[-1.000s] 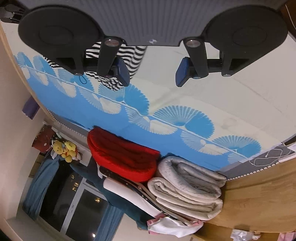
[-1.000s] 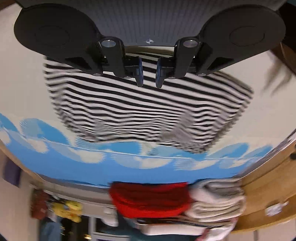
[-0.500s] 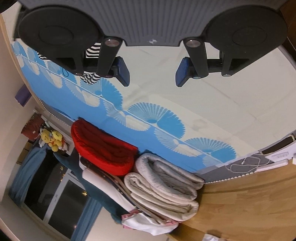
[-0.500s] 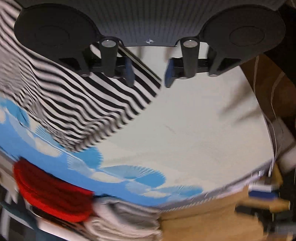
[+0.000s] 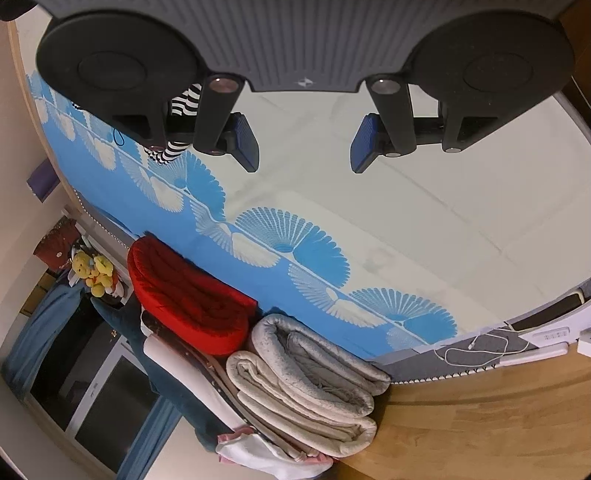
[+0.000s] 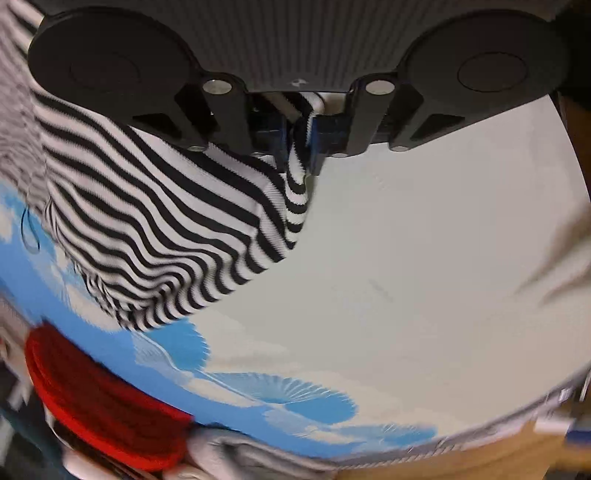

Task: Fold small clothes

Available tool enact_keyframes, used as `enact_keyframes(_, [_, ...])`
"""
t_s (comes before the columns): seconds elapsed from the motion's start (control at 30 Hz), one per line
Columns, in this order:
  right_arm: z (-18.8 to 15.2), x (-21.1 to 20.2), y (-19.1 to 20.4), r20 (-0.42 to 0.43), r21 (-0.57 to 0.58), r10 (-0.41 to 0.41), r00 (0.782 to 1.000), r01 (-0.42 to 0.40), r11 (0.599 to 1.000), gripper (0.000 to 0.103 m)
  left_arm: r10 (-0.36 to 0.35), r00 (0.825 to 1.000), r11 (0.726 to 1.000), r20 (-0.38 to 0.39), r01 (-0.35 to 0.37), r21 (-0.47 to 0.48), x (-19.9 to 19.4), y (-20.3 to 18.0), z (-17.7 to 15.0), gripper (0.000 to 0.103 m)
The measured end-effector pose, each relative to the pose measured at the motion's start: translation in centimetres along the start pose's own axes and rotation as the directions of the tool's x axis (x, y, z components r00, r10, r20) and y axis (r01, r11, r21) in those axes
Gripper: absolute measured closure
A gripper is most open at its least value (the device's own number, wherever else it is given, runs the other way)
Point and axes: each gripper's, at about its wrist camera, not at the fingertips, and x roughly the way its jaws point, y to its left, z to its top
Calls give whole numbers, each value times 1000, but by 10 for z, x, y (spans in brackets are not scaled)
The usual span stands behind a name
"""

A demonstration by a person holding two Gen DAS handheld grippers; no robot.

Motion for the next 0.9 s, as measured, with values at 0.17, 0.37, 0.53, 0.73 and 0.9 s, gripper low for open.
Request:
enact_keyframes(0.17, [-2, -26, 17, 84, -75, 1, 996, 5, 997, 98, 13, 1000, 1000, -5, -13, 10, 1, -1, -2, 43])
enact_keyframes(0.37, [3, -63, 26, 131, -32, 64, 989, -60, 998, 98, 32, 999, 999, -2, -32, 25, -4, -5, -8, 43])
enact_keyframes(0.53, [17, -98, 30, 208, 63, 160, 965, -176, 982, 98, 42, 999, 999, 0, -42, -4, -6, -10, -11, 43])
enact_keyframes(0.73, [26, -159, -50, 393, 338, 148, 908, -292, 895, 98, 30, 1000, 999, -10, -30, -19, -3, -32, -12, 43])
enact_keyframes(0.9, [-44, -213, -170, 488, 639, -73, 870, -299, 709, 98, 6, 1000, 999, -21, -6, 37, 6, -67, -18, 43])
